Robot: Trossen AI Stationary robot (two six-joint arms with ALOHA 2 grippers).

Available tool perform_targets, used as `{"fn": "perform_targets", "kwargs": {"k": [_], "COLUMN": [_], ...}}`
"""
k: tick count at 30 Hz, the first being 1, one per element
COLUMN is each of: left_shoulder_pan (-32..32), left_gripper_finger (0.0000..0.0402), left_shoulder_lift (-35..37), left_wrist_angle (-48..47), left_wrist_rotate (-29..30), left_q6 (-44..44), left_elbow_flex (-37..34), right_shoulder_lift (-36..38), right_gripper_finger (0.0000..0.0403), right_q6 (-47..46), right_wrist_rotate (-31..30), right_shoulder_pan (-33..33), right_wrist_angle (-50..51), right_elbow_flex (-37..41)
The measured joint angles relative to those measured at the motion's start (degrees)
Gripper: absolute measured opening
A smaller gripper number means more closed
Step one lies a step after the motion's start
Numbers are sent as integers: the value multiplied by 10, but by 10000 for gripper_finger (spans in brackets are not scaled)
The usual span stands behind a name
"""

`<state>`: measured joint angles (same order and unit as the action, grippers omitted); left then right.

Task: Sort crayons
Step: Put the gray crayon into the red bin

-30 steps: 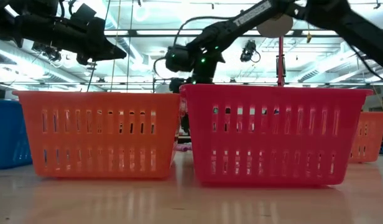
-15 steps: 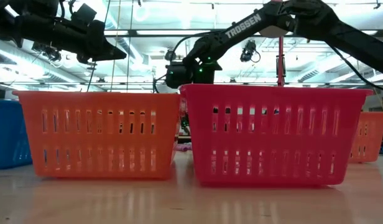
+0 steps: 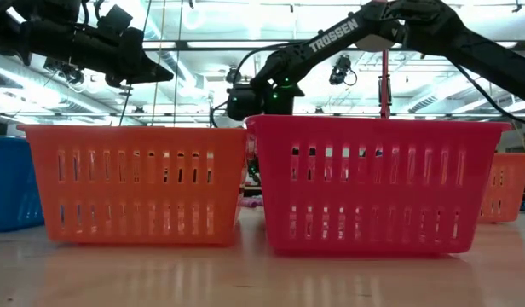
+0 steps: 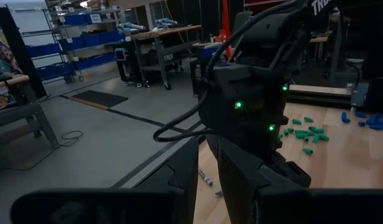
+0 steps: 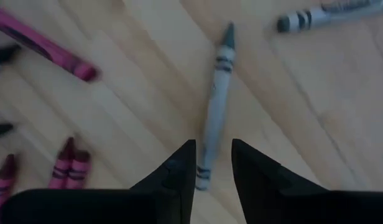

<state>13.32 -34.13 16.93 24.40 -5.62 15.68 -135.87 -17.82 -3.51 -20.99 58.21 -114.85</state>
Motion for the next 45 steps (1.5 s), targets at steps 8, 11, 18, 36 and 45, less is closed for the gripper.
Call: {"fn": "perform_targets", "kwargs": {"k": [8,11,18,36,45], "left_shoulder_pan": [0,0,0,0,0], "left_gripper_finger": [71,71,71,71,71], "left_shoulder_lift": [0,0,0,0,0], "left_wrist_angle": [0,0,0,0,0], "left_wrist_rotate": [0,0,0,0,0], "left_q6": [0,0,0,0,0], "left_elbow_flex": [0,0,0,0,0], "right_shoulder_lift": [1,3,6,-1,-2], "right_gripper_finger": [74,69,65,28,28], "right_q6": [-12,-13,-12,0,2], "right_wrist_rotate": [5,6,4,33,37], "right_shoulder_pan": [6,8,10,21,36], "right_wrist_angle": [-9,-18,-27,34,88], "right_elbow_flex": [11,30,45,15,-15]}}
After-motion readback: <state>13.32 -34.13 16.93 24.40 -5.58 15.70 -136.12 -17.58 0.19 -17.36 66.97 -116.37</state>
